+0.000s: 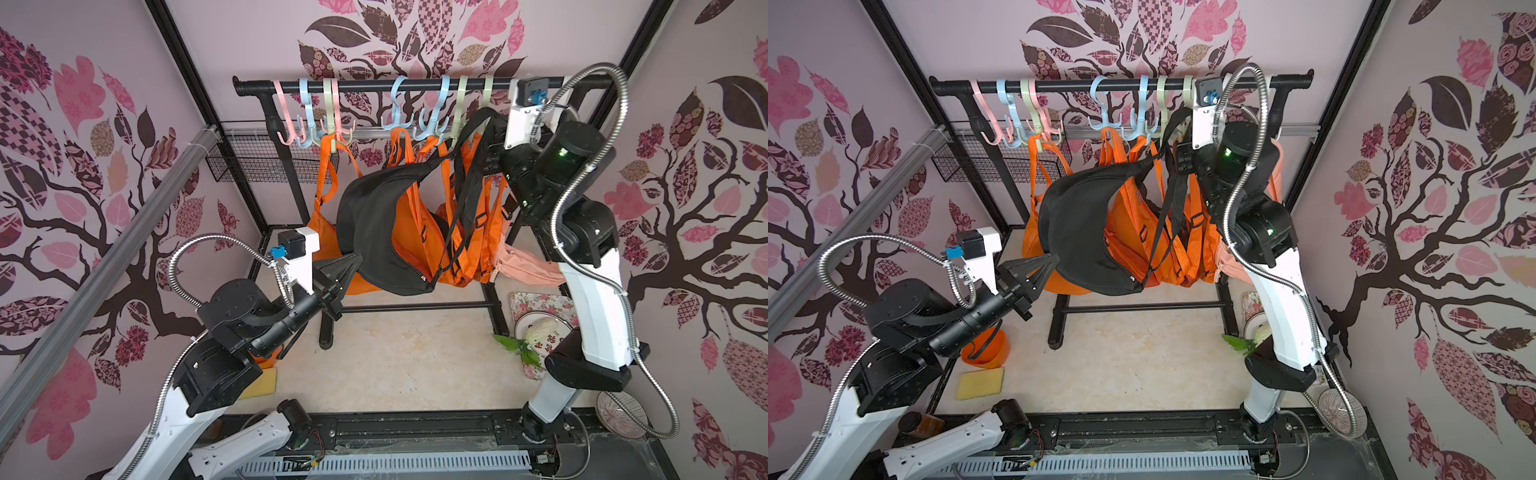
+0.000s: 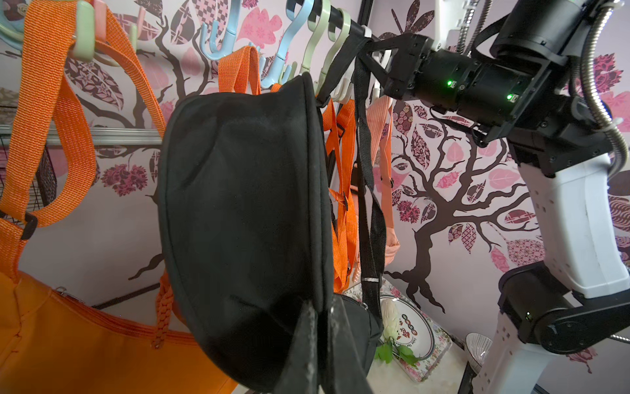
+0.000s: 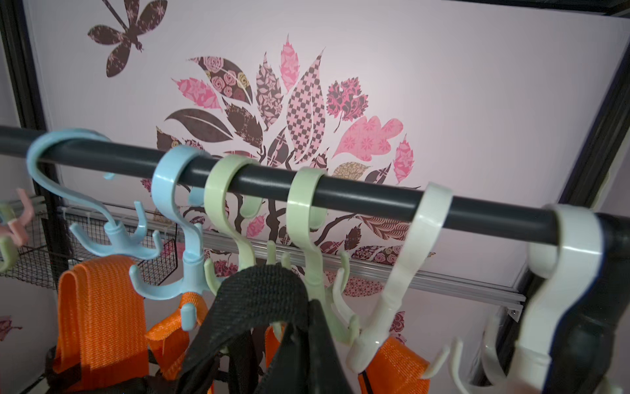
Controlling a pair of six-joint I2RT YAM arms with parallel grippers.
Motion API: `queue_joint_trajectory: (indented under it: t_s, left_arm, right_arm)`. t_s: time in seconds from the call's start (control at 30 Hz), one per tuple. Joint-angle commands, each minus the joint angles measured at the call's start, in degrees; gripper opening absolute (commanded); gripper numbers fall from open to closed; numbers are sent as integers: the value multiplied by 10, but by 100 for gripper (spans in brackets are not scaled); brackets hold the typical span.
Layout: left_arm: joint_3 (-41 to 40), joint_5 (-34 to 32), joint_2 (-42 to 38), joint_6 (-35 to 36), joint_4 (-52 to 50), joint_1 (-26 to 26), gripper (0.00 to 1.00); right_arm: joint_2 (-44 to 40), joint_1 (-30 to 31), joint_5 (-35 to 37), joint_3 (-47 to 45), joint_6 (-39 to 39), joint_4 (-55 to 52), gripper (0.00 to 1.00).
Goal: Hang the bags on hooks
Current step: Hang the bag on the hook.
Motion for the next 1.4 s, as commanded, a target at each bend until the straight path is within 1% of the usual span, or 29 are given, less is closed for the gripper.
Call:
queue_joint_trajectory:
  t_s: [0.0,0.1,0.27,0.37,0.47,0.57,0.73,0.83,1.03,1.2,1.33,1.37]
  left_arm:
    - [35,-1,5,10,23,-3,0]
    - [37,-6,9,12,29,-9,0]
    - [37,-36,1,24,35,-31,0]
    - [41,-56,2,35,37,-48,0]
    - [49,-60,13,39,28,-50,0]
    - [49,-62,23,38,22,-50,0]
    - [33,-79,28,32,13,-50,0]
    - [12,-82,27,21,15,-50,0]
    - [-49,-92,10,-7,22,-50,0]
    - [-121,-96,-14,-42,33,-50,0]
    - [-147,-111,-24,-53,30,-50,0]
    - [-149,-116,-28,-53,27,-50,6]
  right_arm:
    - [23,-17,-5,23,-6,19,0]
    - [42,-18,-21,48,-9,14,0]
    - [41,-18,-35,38,-11,38,0]
    - [48,-20,-31,38,-17,46,0]
    - [60,-27,-34,39,-13,30,0]
    - [71,-50,-56,38,13,5,0]
    - [71,-62,-63,9,27,-23,0]
    - [58,-63,-62,-31,38,-30,0]
    - [-12,-63,-57,-175,58,19,0]
    - [-73,-63,-57,-289,69,57,0]
    - [-105,-63,-60,-341,70,78,0]
    - [-110,-63,-60,-347,72,81,0]
